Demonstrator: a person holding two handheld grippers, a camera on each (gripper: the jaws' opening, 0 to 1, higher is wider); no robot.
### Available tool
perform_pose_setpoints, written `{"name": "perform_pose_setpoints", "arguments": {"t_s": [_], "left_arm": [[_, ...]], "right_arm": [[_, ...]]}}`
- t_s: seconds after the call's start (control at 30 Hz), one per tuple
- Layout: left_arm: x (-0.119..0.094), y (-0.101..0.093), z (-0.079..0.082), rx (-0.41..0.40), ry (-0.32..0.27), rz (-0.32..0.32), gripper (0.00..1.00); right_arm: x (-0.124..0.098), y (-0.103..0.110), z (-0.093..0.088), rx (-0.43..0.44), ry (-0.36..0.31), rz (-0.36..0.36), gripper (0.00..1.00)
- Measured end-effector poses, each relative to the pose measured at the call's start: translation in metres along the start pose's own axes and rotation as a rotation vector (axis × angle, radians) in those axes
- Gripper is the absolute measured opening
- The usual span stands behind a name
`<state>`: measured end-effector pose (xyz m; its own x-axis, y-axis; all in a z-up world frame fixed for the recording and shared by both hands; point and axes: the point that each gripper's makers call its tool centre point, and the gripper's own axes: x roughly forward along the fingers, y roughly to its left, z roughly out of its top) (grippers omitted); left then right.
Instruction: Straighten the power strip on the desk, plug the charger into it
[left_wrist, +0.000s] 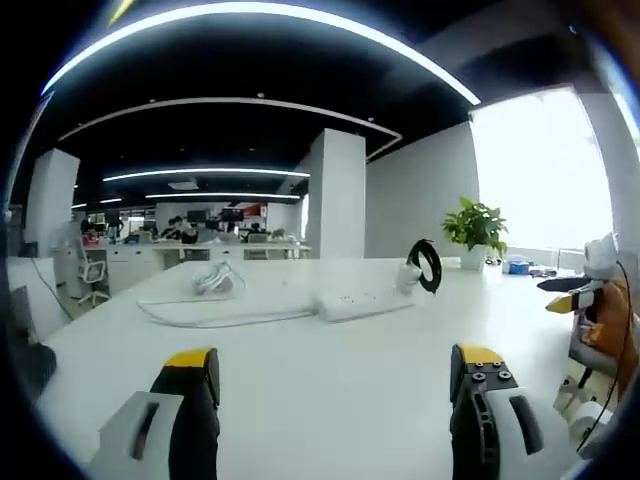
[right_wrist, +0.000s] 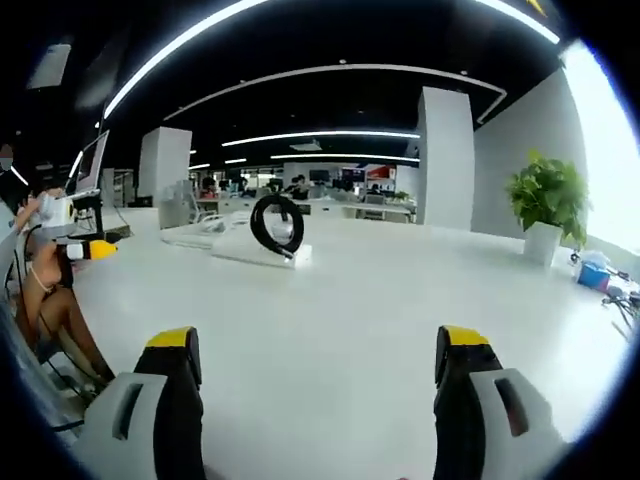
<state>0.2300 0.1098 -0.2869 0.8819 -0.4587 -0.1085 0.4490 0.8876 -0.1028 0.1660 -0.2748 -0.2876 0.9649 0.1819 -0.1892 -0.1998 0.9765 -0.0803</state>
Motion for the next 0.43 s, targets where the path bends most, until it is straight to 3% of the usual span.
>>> {"name": "perform_pose_setpoints", "arguments": {"t_s": [0.43], "left_arm": [[-0.0040, 0.0048, -0.0085, 0.004, 0.036, 0.021, 0.97]], "right_arm": [[-0.0063, -0.0091, -0.0081, 0.009, 0.029, -0.051, 0.97]]}}
